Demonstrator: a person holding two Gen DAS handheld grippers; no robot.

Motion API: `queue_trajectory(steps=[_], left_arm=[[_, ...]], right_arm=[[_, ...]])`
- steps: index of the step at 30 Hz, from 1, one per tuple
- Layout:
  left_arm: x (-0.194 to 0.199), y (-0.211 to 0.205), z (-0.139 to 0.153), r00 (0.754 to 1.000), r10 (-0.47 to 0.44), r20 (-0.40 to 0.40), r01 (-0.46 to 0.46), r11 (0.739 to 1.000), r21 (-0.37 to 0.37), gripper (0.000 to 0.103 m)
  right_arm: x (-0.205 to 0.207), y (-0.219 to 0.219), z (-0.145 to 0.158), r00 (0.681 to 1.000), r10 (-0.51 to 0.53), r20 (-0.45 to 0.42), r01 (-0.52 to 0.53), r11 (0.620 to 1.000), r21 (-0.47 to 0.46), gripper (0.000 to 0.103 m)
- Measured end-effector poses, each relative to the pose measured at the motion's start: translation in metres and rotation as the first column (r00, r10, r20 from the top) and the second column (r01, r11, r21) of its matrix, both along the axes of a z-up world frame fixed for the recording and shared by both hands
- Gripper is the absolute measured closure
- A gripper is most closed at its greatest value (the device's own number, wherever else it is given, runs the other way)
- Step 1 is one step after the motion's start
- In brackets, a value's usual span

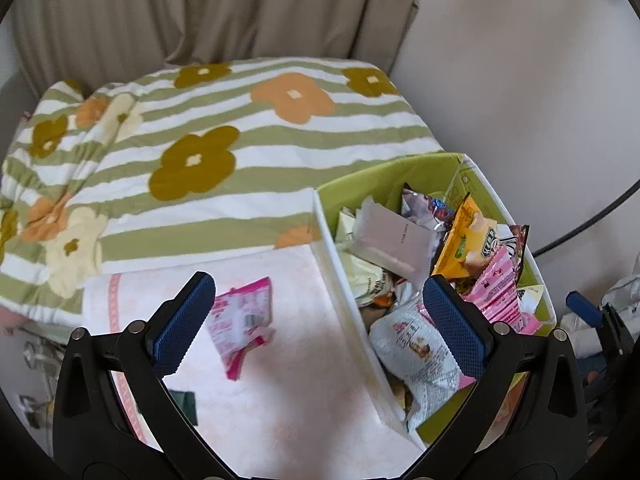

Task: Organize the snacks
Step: 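Carry both packets over the green box and open both tools to drop them, then move both tools back over the dark green packet and small pink bag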

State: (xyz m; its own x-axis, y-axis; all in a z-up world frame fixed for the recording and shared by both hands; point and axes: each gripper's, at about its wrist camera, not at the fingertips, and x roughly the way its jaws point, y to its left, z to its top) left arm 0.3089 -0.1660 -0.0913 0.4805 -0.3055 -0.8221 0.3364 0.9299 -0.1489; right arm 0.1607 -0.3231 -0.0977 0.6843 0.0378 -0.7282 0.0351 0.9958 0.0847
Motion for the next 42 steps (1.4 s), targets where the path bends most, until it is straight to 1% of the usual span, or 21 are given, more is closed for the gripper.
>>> queue_trajectory(steps=[4,8,12,16,19,21,24,27,31,35,37,40,42], left_arm=[[-0.018,0.017,0.013,0.998,0.048,0.031,-0.048,0.999,0.002,0.000],[-0.039,0.043,0.024,0.991,0.118,0.068,-0.119,0.993,0.009,0.000],[-0.062,0.073,0.031,0.975,0.203,0.090,-0.205,0.978,0.021,0.000],[-0.085,0.107,0.033,0.952,0.289,0.097,-0.294,0.955,0.037,0.000],[-0.100,0.127,0.029,0.939,0.328,0.100,-0.334,0.941,0.051,0.000],[-0.108,0.140,0.022,0.933,0.349,0.088,-0.356,0.932,0.071,0.000],[-0.114,0.156,0.010,0.931,0.361,0.056,-0.365,0.928,0.079,0.000],[-0.116,0.170,-0.008,0.929,0.369,0.011,-0.368,0.925,0.096,0.000],[-0.112,0.184,-0.032,0.934,0.354,-0.043,-0.348,0.931,0.109,0.000],[-0.101,0.195,-0.059,0.943,0.315,-0.112,-0.303,0.947,0.108,0.000],[-0.094,0.197,-0.073,0.947,0.282,-0.154,-0.267,0.957,0.110,0.000],[-0.084,0.199,-0.090,0.949,0.244,-0.198,-0.224,0.967,0.120,0.000],[-0.077,0.202,-0.104,0.945,0.229,-0.234,-0.203,0.970,0.133,0.000]], right_arm=[[-0.001,0.005,0.012,0.999,0.049,0.018,-0.049,0.999,-0.005,0.008],[-0.002,0.017,0.025,0.990,0.125,0.064,-0.124,0.992,-0.019,0.008],[0.002,0.031,0.034,0.973,0.209,0.096,-0.210,0.978,0.000,0.008],[0.009,0.047,0.039,0.954,0.277,0.117,-0.281,0.959,0.020,0.008],[0.012,0.065,0.041,0.939,0.314,0.144,-0.316,0.949,-0.006,0.008],[0.012,0.076,0.042,0.930,0.335,0.154,-0.335,0.942,-0.028,0.008],[0.015,0.094,0.043,0.919,0.362,0.158,-0.361,0.932,-0.040,0.008],[0.023,0.109,0.039,0.912,0.385,0.140,-0.387,0.922,-0.016,0.008],[0.040,0.135,0.029,0.908,0.406,0.104,-0.409,0.913,0.003,0.008],[0.056,0.158,0.017,0.916,0.396,0.059,-0.397,0.918,0.010,0.008],[0.066,0.171,0.008,0.925,0.378,0.029,-0.379,0.925,0.030,0.008],[0.080,0.187,-0.006,0.937,0.348,-0.023,-0.346,0.936,0.071,0.008],[0.090,0.198,-0.017,0.942,0.331,-0.055,-0.326,0.942,0.077,0.008]])
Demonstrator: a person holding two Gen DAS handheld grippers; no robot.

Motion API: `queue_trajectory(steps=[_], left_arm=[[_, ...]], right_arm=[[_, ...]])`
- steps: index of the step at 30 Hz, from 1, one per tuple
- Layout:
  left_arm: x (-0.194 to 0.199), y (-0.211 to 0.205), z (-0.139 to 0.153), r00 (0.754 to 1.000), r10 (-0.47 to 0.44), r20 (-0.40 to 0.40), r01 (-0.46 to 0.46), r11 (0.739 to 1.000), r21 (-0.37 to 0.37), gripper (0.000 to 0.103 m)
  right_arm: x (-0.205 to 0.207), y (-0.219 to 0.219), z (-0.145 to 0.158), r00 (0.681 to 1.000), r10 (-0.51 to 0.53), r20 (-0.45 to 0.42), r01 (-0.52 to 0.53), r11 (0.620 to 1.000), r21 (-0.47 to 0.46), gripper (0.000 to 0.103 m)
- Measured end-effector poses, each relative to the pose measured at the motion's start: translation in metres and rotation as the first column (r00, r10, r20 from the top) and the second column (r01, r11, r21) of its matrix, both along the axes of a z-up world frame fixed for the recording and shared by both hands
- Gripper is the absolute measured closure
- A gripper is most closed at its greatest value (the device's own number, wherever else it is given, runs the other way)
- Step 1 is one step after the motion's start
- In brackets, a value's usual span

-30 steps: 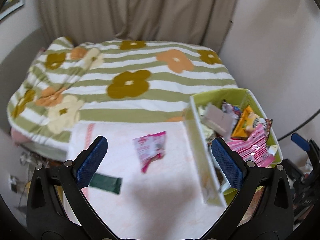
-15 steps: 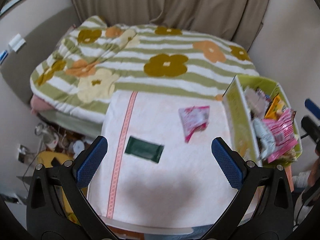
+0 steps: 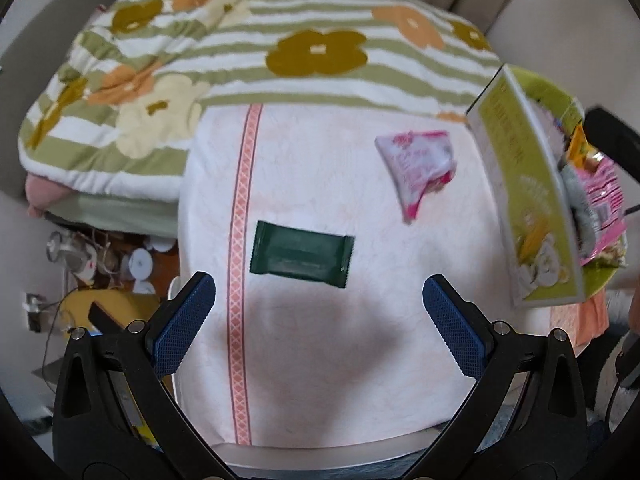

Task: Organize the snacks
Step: 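Move both tools back over the dark green packet and small pink bag, then grasp the dark green packet with left tool while right tool grasps the small pink bag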

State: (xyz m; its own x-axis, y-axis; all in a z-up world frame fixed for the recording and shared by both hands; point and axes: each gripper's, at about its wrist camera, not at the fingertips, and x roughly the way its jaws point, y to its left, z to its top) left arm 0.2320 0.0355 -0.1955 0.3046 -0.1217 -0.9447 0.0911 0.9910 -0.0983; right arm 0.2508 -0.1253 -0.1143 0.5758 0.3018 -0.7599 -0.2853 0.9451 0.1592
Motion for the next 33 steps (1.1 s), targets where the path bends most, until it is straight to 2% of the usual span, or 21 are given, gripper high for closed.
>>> queue_trajectory(steps=[5,10,13,18,24,33], left_arm=[[0.018,0.004,-0.038,0.995,-0.055,-0.088,0.056,0.998,0.011,0.000],[0.031,0.005,-0.076,0.988,-0.061,-0.145,0.061,0.998,-0.003,0.000],[0.035,0.002,-0.092,0.984,-0.062,-0.166,0.065,0.998,0.014,0.000],[0.039,-0.001,-0.112,0.985,-0.027,-0.173,0.036,0.998,0.050,0.000],[0.037,-0.009,-0.122,0.988,0.007,-0.153,0.008,0.996,0.094,0.000],[0.035,-0.008,-0.123,0.992,-0.002,-0.125,0.014,0.995,0.095,0.002]], right_arm=[[0.022,0.022,-0.029,0.995,-0.058,-0.081,0.056,0.998,-0.025,0.008],[0.041,0.032,-0.068,0.978,-0.125,-0.164,0.116,0.991,-0.064,0.008],[0.047,0.033,-0.087,0.967,-0.143,-0.209,0.128,0.988,-0.084,0.008],[0.060,0.035,-0.112,0.963,-0.136,-0.234,0.107,0.985,-0.134,0.008],[0.068,0.025,-0.138,0.952,-0.126,-0.277,0.093,0.987,-0.129,0.008],[0.071,0.016,-0.158,0.944,-0.119,-0.309,0.087,0.989,-0.117,0.008]])
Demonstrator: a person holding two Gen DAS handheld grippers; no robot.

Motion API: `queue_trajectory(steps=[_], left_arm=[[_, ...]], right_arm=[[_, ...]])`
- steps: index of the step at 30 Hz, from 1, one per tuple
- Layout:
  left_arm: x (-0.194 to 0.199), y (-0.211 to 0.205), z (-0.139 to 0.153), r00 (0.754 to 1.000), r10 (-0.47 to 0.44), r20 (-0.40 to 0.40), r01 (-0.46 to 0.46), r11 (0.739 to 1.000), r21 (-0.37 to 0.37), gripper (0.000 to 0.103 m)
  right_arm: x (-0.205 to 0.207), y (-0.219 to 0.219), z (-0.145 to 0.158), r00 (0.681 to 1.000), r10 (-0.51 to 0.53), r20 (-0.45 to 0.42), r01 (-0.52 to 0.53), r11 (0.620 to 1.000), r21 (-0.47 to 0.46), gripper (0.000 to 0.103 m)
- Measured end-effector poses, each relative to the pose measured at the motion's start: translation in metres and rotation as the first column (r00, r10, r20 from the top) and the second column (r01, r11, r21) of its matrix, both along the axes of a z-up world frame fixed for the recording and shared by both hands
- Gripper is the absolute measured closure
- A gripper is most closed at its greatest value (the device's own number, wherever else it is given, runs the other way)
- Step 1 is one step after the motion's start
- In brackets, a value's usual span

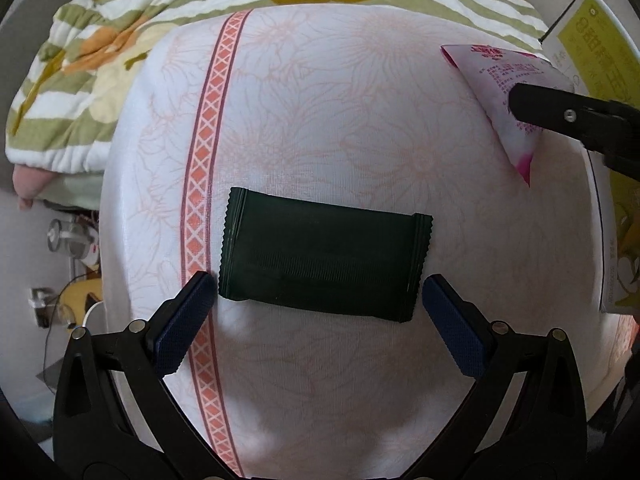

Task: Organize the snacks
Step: 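Grasp the dark green packet with left tool while right tool grasps the small pink bag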

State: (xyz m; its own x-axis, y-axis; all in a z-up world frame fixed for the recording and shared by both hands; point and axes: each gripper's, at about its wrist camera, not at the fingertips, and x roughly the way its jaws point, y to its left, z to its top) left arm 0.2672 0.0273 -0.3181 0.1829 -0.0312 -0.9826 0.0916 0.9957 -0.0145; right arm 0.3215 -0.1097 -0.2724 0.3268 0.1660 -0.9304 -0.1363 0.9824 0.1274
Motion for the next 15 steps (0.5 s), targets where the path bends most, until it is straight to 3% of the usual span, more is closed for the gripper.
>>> queue_trajectory(steps=[11,15], left_arm=[[0.006,0.004,0.004,0.997,-0.073,-0.001,0.073,0.997,0.010,0.013],[0.005,0.002,0.010,0.994,-0.107,0.024,0.107,0.994,0.008,0.032]], right_arm=[[0.010,-0.004,-0.012,1.000,0.000,-0.023,0.001,1.000,0.020,0.008],[0.012,-0.003,-0.014,1.000,0.000,-0.025,0.001,1.000,0.022,0.008]])
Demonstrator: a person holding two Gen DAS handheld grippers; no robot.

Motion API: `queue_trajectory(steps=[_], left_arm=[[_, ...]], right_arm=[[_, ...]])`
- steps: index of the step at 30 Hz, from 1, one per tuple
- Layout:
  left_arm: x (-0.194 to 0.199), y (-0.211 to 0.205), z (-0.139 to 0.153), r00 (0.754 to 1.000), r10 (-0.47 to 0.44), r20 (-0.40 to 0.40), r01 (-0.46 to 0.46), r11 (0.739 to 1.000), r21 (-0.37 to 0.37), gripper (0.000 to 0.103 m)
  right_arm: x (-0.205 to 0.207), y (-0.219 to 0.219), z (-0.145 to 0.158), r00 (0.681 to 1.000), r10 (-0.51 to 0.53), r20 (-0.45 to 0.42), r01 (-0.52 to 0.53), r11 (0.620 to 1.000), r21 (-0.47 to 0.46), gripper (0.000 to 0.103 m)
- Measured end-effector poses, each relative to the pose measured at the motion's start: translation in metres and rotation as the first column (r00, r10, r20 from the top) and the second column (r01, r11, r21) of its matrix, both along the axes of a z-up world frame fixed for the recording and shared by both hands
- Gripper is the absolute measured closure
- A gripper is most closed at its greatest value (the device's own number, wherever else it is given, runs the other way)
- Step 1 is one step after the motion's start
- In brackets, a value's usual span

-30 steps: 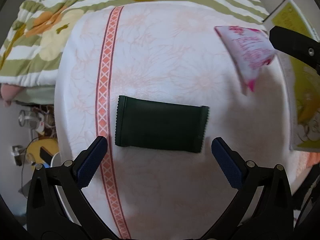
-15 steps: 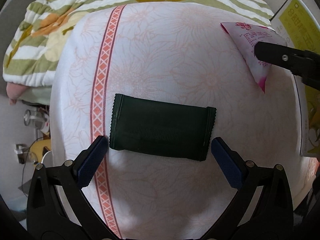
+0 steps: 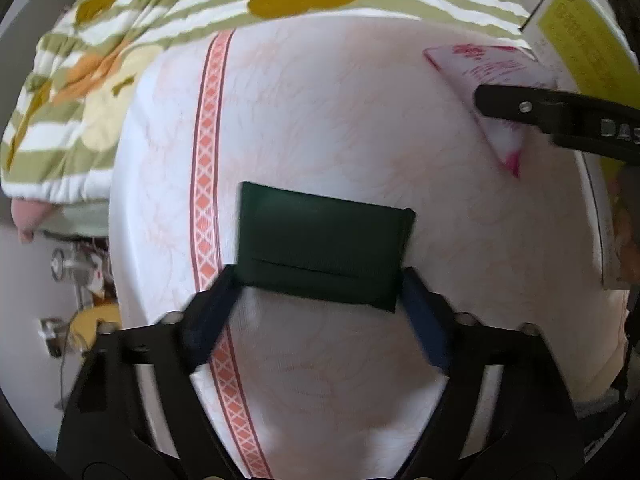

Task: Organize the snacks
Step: 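Grasp the dark green packet with left tool while right tool grasps the small pink bag, then carry both packets over the green box and open both tools to drop them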

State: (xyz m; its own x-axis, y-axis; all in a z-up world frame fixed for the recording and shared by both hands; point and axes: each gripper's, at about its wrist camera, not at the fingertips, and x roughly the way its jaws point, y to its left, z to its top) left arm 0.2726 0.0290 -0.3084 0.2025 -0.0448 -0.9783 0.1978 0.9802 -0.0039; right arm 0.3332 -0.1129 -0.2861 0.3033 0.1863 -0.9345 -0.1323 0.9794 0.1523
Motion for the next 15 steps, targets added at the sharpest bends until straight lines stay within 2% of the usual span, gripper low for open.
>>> queue_trajectory(steps=[2,4,14,15], left_arm=[[0.002,0.000,0.001,1.000,-0.004,0.003,0.004,1.000,-0.001,0.038],[0.005,0.000,0.002,1.000,-0.004,0.005,0.004,1.000,-0.005,0.040],[0.010,0.007,0.010,1.000,0.006,0.024,-0.006,1.000,-0.029,0.041],[0.010,0.007,0.011,1.000,0.008,0.027,-0.008,1.000,-0.031,0.041]], right_arm=[[0.002,0.000,-0.002,1.000,-0.001,-0.002,0.001,1.000,-0.002,0.008],[0.003,0.000,-0.004,1.000,-0.005,-0.003,0.005,1.000,-0.005,0.008],[0.009,0.009,-0.011,1.000,0.004,0.017,-0.003,0.999,-0.051,0.009],[0.009,0.010,-0.011,1.000,0.007,0.024,-0.006,0.998,-0.062,0.013]])
